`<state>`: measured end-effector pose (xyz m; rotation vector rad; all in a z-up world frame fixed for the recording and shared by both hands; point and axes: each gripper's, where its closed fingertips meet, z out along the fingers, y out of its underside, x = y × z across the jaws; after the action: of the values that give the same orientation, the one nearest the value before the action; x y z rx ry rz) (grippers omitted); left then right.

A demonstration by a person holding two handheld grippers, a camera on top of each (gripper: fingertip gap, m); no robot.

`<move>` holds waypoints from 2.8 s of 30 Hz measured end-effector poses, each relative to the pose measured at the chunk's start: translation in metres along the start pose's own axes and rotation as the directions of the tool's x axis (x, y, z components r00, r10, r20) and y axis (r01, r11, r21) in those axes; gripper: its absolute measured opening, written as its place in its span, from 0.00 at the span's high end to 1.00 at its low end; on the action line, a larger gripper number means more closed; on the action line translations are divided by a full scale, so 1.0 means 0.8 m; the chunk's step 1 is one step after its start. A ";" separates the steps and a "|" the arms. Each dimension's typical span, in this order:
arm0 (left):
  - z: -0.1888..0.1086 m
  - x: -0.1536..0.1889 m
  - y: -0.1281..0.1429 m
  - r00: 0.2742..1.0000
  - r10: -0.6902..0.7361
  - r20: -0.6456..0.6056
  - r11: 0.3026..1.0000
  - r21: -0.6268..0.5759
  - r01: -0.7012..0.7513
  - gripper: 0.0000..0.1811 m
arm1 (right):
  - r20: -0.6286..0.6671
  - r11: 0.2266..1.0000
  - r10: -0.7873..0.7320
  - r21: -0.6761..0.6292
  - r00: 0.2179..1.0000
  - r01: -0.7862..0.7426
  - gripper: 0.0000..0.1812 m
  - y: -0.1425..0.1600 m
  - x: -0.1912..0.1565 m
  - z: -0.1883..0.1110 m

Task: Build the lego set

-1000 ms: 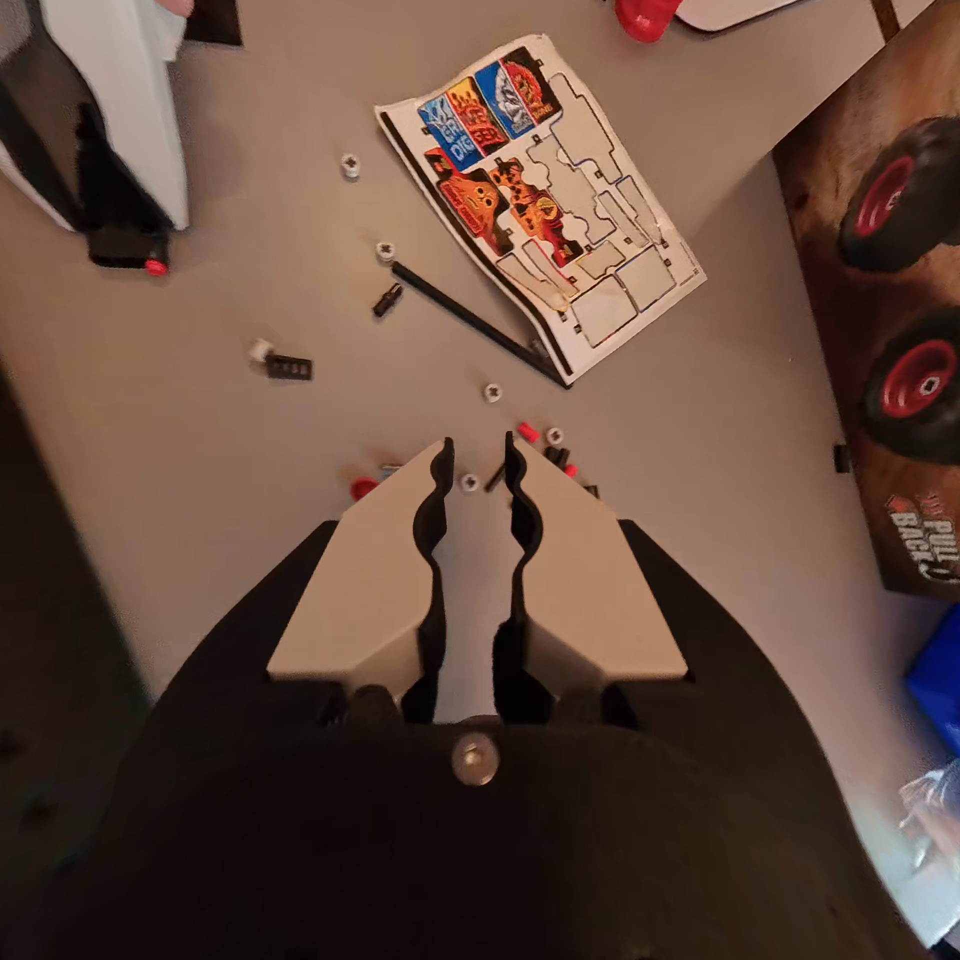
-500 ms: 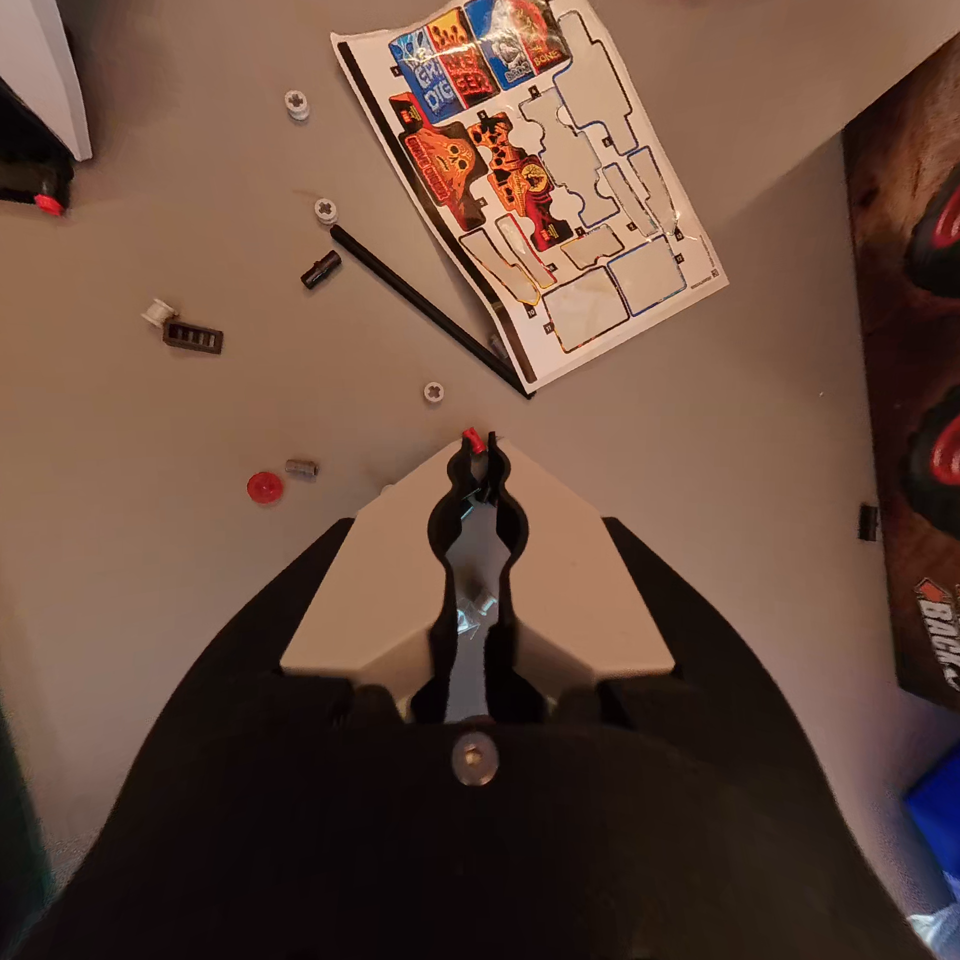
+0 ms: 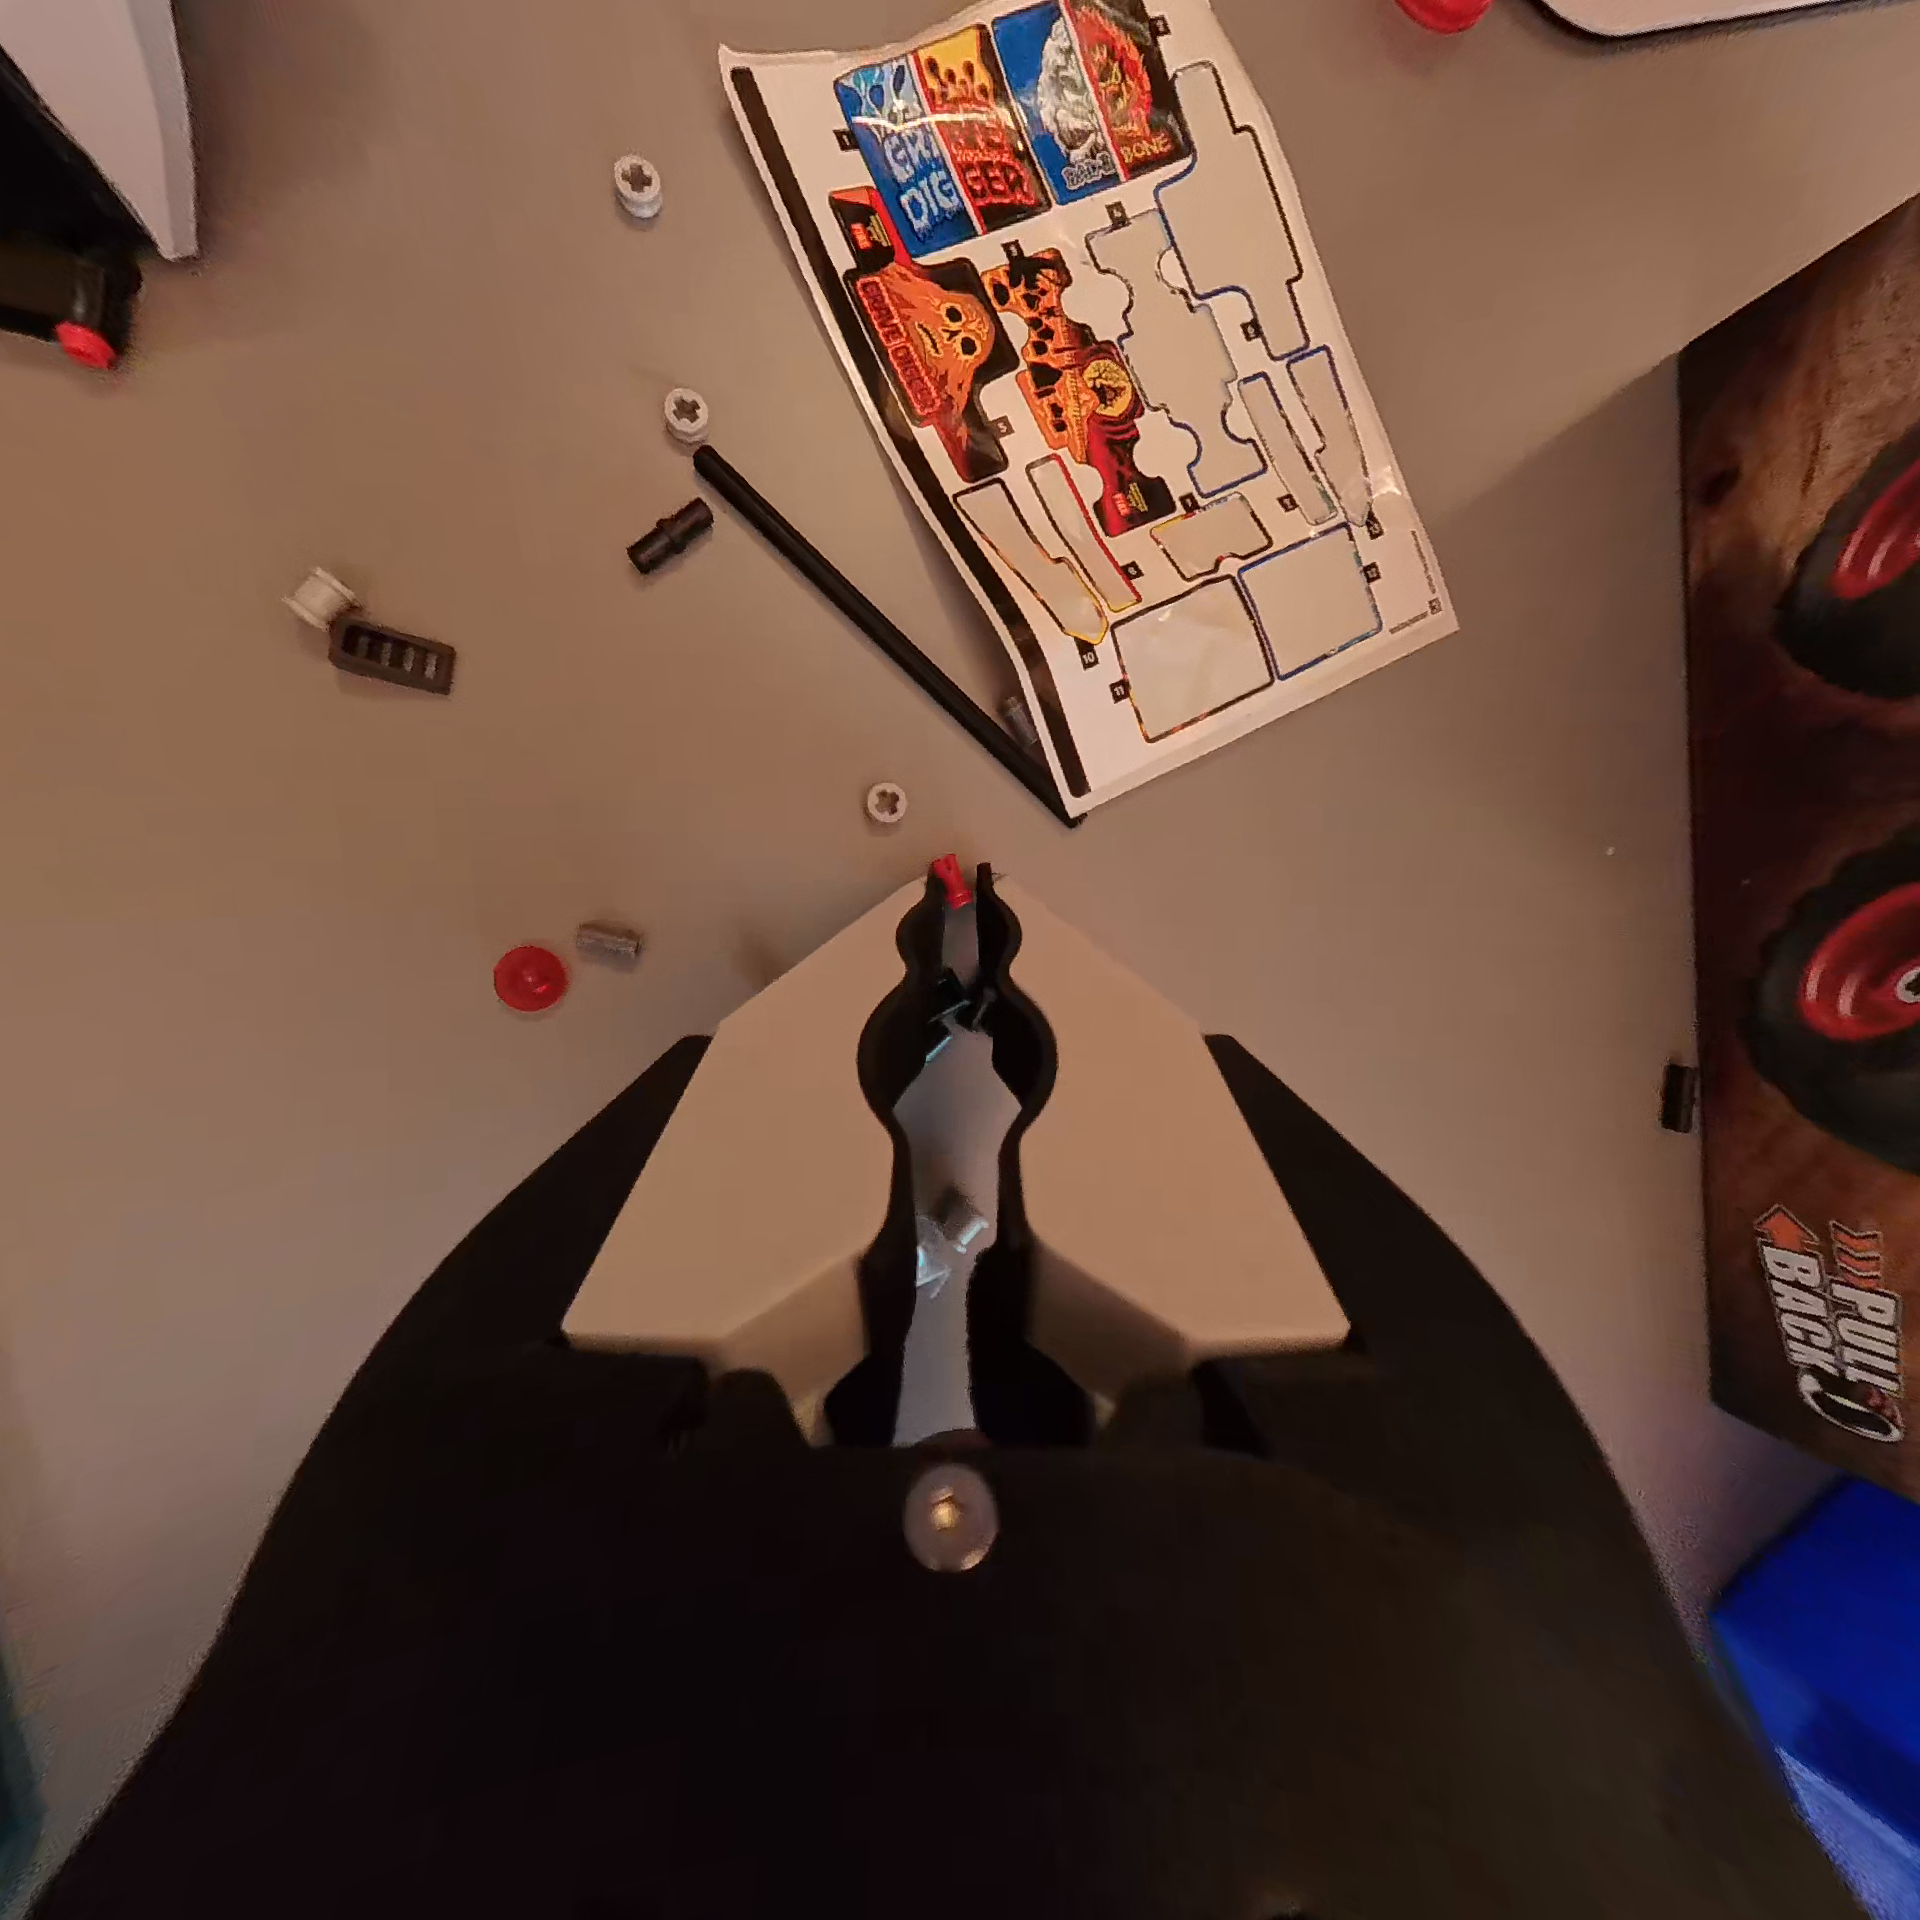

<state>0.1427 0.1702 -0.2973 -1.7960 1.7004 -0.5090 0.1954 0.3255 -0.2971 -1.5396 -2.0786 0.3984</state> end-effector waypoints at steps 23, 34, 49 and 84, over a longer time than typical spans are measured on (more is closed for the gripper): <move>-0.003 -0.004 0.003 1.000 -0.018 0.006 1.000 -0.003 0.018 0.79 | 0.073 0.993 0.103 0.051 0.992 -0.107 0.99 -0.007 -0.013 0.000; -0.034 -0.067 -0.044 0.845 0.228 0.483 0.967 -0.008 -0.256 0.85 | 0.281 0.934 0.180 0.251 0.943 -0.254 0.99 -0.091 -0.086 -0.025; -0.041 -0.061 -0.058 0.748 0.356 0.561 0.918 -0.059 -0.392 0.97 | 0.447 0.871 0.203 0.323 0.871 -0.369 0.99 -0.137 -0.113 -0.042; -0.032 -0.021 -0.044 0.975 0.072 0.212 0.990 0.103 -0.096 0.72 | 0.355 0.789 0.282 0.444 0.891 -0.426 0.99 -0.132 -0.105 -0.057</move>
<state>0.1508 0.1819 -0.2531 -1.6292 1.5647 -0.3589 0.1558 0.2097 -0.2245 -1.5924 -1.6436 1.2648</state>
